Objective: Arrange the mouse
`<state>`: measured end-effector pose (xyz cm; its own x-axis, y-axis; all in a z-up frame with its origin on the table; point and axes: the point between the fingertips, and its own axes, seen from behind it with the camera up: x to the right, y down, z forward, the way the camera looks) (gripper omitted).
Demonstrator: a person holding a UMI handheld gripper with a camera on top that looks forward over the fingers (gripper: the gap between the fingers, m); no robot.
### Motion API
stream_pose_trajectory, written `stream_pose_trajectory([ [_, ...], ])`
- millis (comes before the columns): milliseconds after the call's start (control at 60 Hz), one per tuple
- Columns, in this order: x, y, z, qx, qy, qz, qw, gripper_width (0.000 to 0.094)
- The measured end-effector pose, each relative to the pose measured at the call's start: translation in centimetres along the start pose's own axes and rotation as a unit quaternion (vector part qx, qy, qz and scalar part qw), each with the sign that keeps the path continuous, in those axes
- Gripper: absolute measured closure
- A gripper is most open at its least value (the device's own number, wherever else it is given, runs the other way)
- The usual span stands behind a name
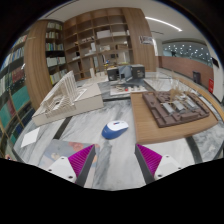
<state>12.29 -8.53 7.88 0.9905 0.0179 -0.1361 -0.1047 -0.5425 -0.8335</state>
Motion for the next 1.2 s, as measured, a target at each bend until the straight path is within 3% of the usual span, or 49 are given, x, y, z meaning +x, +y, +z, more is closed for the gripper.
stream_pose_trajectory([
  [50, -2.5, -0.2, 6.4, -0.003, -0.012, -0.003, 1.0, 0.012],
  [233, -3.3, 1.1, 14.1, -0.048, -0.001, 0.002, 0.999, 0.012],
  [567, -4.9, -3.7, 24.2, -0.038, 0.052, -0.051, 0.997, 0.0118],
  [650, -5.0, -4.7, 25.7, -0.024, 0.069, -0.031, 0.997, 0.0187],
  [683, -4.8, -4.8, 25.8, -0.021, 0.079, -0.027, 0.996, 0.0224],
  [717, -4.7, -4.8, 25.9, -0.021, 0.083, -0.023, 0.996, 0.0394],
  [750, -4.6, -4.8, 25.9, -0.023, 0.085, -0.019, 0.996, 0.0401],
  [817, -4.6, -4.8, 25.6, -0.04, 0.086, -0.005, 0.996, 0.0507],
  [867, -5.4, -5.1, 24.5, -0.046, 0.074, 0.017, 0.996, 0.0539],
  [950, -7.8, -8.2, 21.6, 0.003, 0.062, 0.021, 0.998, 0.0545],
  [1033, -11.8, -7.4, 15.4, 0.035, 0.046, 0.016, 0.998, 0.0549],
  [1200, -17.3, 1.8, 10.2, -0.007, 0.032, -0.018, 0.999, 0.055],
])
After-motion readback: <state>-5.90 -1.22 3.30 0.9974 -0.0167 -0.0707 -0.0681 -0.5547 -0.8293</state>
